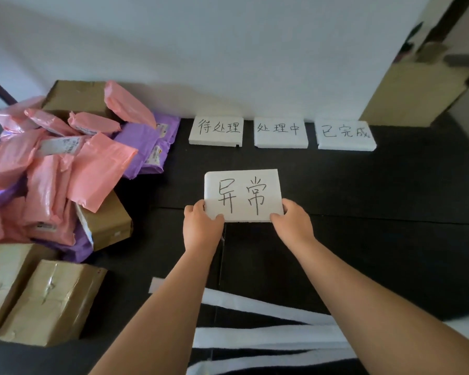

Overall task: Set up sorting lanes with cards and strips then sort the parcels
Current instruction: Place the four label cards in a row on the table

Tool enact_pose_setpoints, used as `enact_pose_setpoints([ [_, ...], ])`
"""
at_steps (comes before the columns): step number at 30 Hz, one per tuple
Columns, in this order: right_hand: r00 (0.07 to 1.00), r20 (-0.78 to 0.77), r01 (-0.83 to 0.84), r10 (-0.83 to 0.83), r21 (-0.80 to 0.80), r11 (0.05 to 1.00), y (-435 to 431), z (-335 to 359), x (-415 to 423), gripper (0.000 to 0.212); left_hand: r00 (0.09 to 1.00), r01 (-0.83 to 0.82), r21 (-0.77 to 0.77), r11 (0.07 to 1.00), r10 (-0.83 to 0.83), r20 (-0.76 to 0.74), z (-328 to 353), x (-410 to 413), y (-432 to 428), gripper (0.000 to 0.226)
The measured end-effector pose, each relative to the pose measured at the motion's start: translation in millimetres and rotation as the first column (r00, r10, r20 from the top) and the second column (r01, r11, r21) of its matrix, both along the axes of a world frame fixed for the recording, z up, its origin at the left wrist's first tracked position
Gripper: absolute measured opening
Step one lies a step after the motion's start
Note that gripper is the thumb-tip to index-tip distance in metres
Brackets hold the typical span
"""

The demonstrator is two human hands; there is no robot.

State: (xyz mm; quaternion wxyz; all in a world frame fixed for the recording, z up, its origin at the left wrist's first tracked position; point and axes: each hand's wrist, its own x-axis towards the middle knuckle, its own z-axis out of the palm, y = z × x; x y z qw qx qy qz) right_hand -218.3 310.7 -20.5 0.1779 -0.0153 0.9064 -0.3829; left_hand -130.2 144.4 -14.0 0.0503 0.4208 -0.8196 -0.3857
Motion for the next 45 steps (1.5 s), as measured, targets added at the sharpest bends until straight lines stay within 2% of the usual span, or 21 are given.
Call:
enact_pose_setpoints([
  [4,0.991,-0.023,0.131,-0.131,-0.015,0.991,60,6,-32,0.035,0.997,0.069,0.019,0.997,-0.068,-0.040,12,-37,58,0.055],
  [7,0.984,-0.016,0.179,-0.179,-0.010,0.984,107,6,-57,0.042,0.988,0.145,-0.043,0.988,-0.147,-0.051,17,-61,106,0.054],
  [11,0.984,-0.017,0.175,-0.176,-0.025,0.984,174,8,-89,0.044,0.979,0.194,-0.104,0.975,-0.200,-0.047,18,-91,171,0.052],
  [18,0.987,-0.054,0.148,-0.151,-0.047,0.988,289,18,-157,0.041,0.978,0.182,-0.062,0.981,-0.187,-0.089,15,-156,284,0.053],
  [23,0.979,-0.053,0.197,-0.198,-0.016,0.980,352,24,-207,0.040,0.959,0.253,-0.043,0.967,-0.256,-0.121,12,-206,345,0.047],
  [26,0.967,-0.067,0.247,-0.246,-0.003,0.969,377,25,-237,0.043,0.942,0.303,-0.020,0.953,-0.302,-0.146,11,-242,369,0.041],
  [31,0.956,-0.108,0.277,-0.272,0.041,0.960,407,18,-291,0.046,0.930,0.350,-0.003,0.937,-0.348,-0.123,3,-308,397,0.044],
  [45,0.973,-0.080,0.225,-0.215,0.152,0.962,430,-25,-427,0.050,0.881,0.468,0.092,0.879,-0.472,0.022,-42,-458,422,0.054],
])
